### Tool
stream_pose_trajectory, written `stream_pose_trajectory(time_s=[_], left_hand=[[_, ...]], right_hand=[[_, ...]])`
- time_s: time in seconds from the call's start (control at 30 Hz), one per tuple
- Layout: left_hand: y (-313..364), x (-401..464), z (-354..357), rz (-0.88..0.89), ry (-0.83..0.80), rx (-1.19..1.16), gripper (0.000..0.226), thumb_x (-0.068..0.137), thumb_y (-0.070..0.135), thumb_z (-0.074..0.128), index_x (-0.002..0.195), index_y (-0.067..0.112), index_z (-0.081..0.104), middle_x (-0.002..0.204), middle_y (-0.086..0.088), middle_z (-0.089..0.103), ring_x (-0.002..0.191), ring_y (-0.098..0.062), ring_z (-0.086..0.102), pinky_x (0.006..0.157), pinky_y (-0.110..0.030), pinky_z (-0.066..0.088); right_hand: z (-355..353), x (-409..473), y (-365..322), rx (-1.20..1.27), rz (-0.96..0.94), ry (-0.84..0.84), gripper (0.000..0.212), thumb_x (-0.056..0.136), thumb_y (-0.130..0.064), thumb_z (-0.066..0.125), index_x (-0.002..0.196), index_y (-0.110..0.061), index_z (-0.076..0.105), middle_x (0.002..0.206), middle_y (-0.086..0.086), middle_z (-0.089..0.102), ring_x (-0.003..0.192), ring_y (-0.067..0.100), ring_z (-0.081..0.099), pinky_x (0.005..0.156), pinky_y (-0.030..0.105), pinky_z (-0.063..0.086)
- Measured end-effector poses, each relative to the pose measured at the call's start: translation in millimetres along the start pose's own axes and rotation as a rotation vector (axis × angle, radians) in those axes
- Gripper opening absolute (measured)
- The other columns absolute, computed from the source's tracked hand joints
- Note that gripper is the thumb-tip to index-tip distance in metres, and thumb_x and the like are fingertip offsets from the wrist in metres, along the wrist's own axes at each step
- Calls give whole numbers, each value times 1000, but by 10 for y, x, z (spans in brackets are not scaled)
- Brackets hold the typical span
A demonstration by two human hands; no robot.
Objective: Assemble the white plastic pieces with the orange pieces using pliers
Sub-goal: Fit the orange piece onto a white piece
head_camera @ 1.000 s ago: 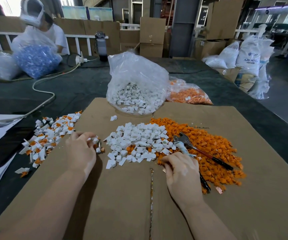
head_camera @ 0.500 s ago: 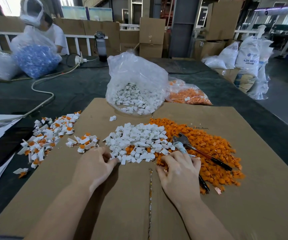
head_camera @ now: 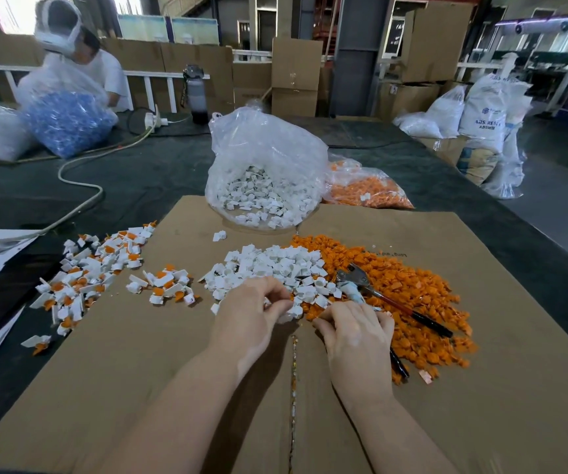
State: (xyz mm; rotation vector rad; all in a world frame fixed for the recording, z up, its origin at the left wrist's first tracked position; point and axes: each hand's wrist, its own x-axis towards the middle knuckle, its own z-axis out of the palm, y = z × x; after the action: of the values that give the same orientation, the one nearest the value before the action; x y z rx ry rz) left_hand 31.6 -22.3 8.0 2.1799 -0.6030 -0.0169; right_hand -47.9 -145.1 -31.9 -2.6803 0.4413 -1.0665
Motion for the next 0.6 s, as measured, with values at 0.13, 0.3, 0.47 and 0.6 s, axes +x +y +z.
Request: stream_pose_trajectory(time_s=[0.13, 0.3, 0.47, 0.6], left_hand=[[33, 24, 229, 48, 8, -2, 9, 87, 20, 64, 92, 20, 71, 83, 11, 55, 75, -4, 50, 66, -2, 33], [-48, -57, 357, 10, 10, -89, 3, 81, 24, 69, 83, 22, 71, 84, 11, 53, 79, 2, 47, 70, 0, 31], [-99, -74, 366, -66, 62, -237, 28, 75, 1, 73, 87, 24, 62, 94, 0, 56, 71, 1, 52, 66, -2, 38], [-125, -65, 366, -122, 30, -340, 24, 76, 3, 73, 92, 19, 65, 79, 5, 59, 66, -2, 53, 61, -4, 40]], right_hand=[[-16, -4, 14, 85, 49, 21, 25, 66, -7, 83, 65, -13, 59, 56, -2, 56, 53, 19, 55, 69, 33, 36], [-10, -9, 40, 132, 67, 44, 21, 67, 1, 80, 73, -12, 65, 65, -3, 62, 62, 18, 61, 74, 33, 35], [-14, -1, 41, 211, 103, 16, 21, 70, 2, 77, 84, -12, 71, 79, -1, 68, 78, 22, 64, 77, 35, 32], [-33, 4, 35, 256, 128, 3, 13, 73, -5, 77, 81, -12, 71, 78, -2, 68, 79, 20, 64, 79, 36, 32]])
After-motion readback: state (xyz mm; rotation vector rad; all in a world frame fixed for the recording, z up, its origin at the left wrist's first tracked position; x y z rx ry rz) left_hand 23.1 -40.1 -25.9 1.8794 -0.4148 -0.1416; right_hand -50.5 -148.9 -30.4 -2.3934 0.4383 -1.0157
